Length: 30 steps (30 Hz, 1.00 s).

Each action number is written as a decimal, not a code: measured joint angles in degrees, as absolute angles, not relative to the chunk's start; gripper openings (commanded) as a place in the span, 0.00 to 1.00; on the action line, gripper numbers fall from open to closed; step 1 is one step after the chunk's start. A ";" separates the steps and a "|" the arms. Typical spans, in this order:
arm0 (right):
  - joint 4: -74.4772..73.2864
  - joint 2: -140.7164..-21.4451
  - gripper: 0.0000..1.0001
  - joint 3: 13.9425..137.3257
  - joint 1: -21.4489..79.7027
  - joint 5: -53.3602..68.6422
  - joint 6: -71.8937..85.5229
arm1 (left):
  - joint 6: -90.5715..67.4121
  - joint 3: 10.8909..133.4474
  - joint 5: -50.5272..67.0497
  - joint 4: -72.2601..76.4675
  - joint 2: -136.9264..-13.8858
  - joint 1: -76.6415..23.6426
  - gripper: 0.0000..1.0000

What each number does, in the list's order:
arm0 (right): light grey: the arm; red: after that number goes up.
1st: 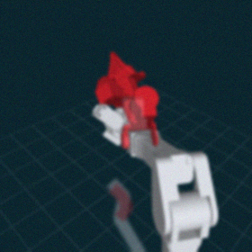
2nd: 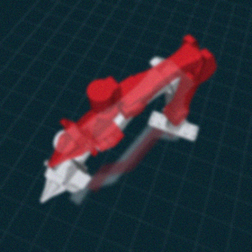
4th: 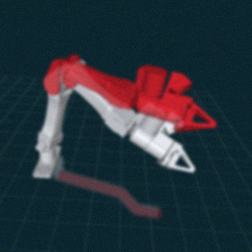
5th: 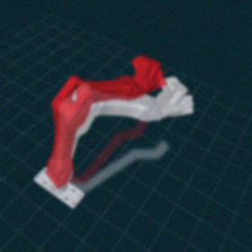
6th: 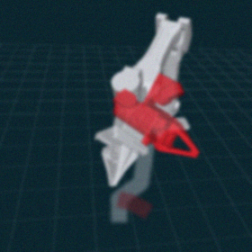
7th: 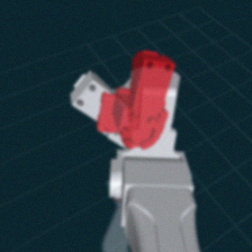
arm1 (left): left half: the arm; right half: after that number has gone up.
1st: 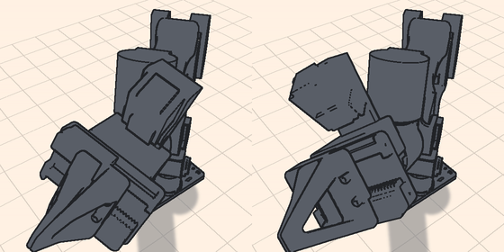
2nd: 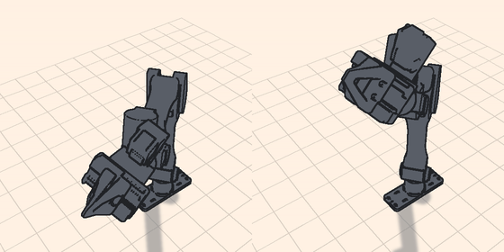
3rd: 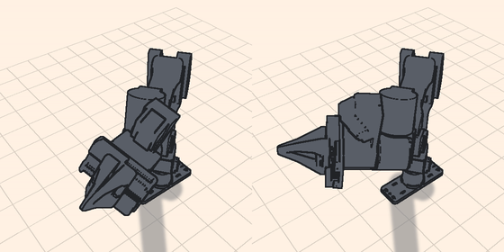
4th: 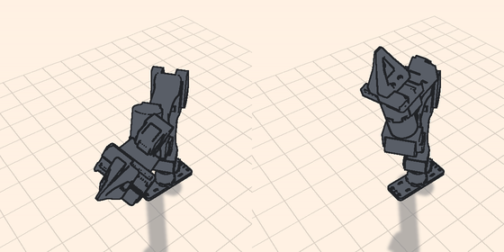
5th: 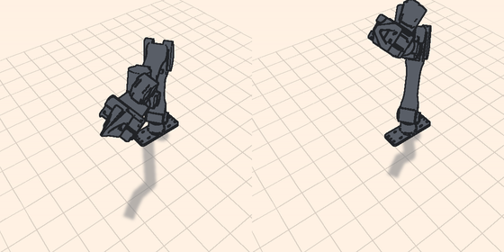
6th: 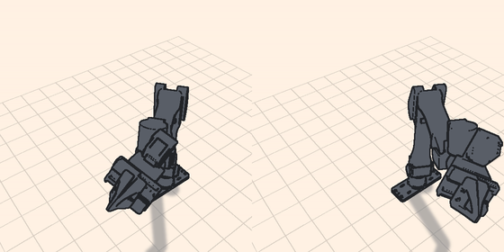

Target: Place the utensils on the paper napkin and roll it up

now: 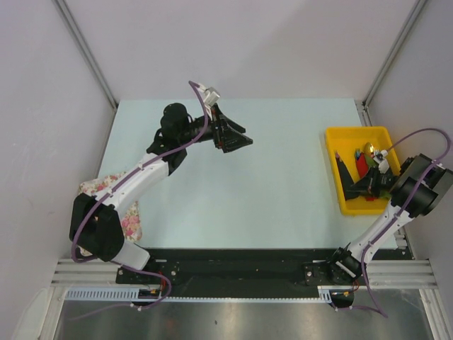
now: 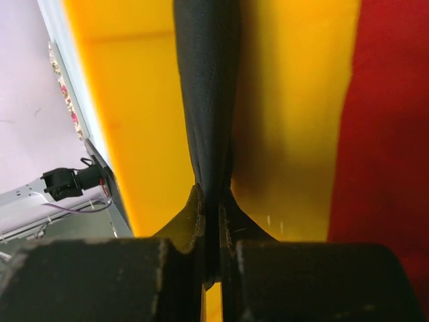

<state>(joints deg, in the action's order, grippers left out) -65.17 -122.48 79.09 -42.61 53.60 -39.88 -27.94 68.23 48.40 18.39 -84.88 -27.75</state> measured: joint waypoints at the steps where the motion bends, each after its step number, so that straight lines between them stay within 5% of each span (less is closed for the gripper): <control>1: -64.69 -123.31 0.00 79.09 -42.52 53.52 -39.44 | -27.94 68.23 48.42 18.24 -84.99 -27.75 0.82; 6: -62.35 -124.44 0.00 79.22 -42.52 53.39 -37.32 | -27.97 68.23 48.42 17.78 -85.65 -27.73 0.82; 30: -56.05 -117.21 0.54 75.16 -40.16 44.80 -24.71 | -29.63 68.25 48.66 18.37 -87.46 -27.16 0.83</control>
